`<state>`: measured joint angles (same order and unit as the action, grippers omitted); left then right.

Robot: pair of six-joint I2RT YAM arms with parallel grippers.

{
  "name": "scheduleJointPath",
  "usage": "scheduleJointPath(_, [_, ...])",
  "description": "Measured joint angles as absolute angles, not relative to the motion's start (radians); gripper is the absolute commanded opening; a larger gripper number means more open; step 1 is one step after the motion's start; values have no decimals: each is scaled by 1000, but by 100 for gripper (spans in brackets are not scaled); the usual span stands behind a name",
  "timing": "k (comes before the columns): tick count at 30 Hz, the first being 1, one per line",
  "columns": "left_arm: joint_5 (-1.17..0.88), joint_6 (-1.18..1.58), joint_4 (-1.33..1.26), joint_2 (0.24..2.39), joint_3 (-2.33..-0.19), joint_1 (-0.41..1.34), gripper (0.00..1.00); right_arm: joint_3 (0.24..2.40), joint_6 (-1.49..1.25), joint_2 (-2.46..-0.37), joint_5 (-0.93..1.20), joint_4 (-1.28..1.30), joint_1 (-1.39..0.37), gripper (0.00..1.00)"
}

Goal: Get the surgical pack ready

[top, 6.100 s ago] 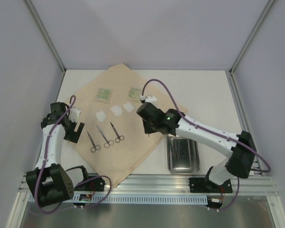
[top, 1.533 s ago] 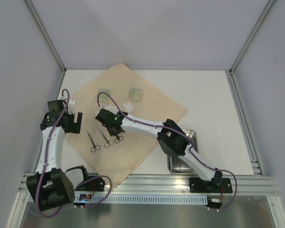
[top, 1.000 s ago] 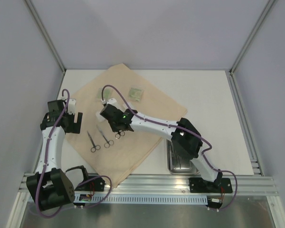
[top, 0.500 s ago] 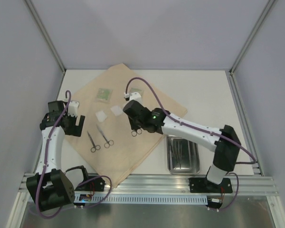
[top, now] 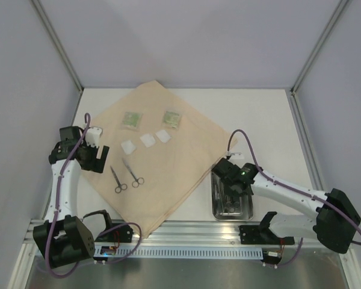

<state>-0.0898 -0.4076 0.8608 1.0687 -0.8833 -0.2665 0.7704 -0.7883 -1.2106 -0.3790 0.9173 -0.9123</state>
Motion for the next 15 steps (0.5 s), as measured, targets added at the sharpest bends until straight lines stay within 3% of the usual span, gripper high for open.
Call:
scheduleJointPath(7, [-100, -419, 871, 1069, -901, -266, 96, 682, -838, -1139, -345, 941, -819, 0])
scheduleJointPath(15, [-99, -423, 871, 1091, -901, -266, 96, 615, -840, -1201, -326, 903, -803, 0])
